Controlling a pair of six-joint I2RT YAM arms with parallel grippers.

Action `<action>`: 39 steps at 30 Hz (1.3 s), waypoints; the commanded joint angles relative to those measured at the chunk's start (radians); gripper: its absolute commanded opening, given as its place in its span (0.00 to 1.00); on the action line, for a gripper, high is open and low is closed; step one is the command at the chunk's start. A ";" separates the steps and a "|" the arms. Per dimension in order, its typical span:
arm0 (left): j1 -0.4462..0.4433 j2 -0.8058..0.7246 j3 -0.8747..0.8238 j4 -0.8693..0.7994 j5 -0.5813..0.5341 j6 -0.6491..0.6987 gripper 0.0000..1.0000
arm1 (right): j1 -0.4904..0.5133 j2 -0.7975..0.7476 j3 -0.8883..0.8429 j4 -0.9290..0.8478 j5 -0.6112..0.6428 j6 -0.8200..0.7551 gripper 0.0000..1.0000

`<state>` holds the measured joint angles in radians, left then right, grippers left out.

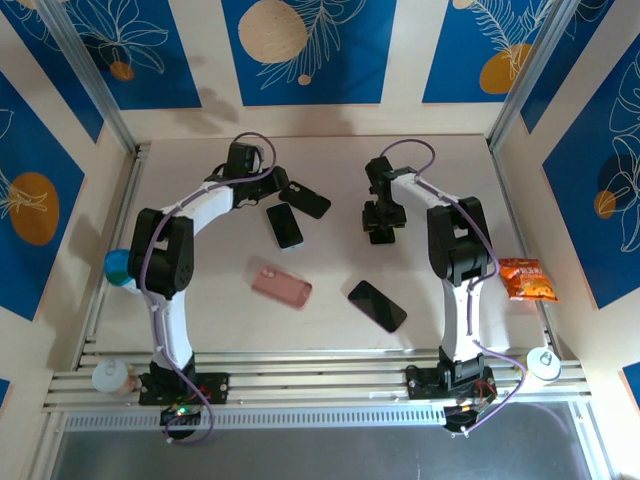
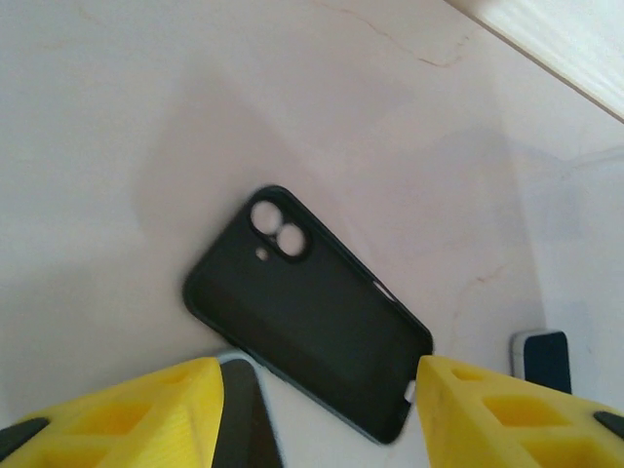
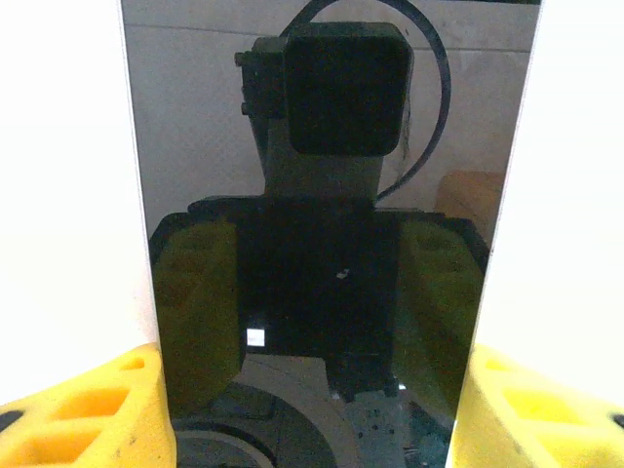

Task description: Put the phone into the phone case

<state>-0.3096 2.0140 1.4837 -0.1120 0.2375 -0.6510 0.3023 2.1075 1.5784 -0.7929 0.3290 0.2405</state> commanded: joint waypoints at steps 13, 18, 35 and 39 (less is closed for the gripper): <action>-0.215 0.071 -0.067 0.232 0.262 -0.179 0.56 | 0.068 -0.268 -0.149 0.022 -0.187 0.030 0.51; -0.223 0.116 -0.077 0.322 0.284 -0.244 0.57 | 0.095 -0.279 -0.177 0.040 -0.232 0.055 0.50; -0.244 0.184 -0.085 0.454 0.339 -0.321 0.54 | 0.130 -0.280 -0.164 0.044 -0.276 0.089 0.48; -0.252 0.193 -0.085 0.460 0.348 -0.326 0.51 | 0.133 -0.275 -0.150 0.042 -0.277 0.092 0.48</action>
<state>-0.5442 2.1849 1.4067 0.3115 0.5510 -0.9653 0.4267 1.8549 1.3941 -0.7521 0.0849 0.3172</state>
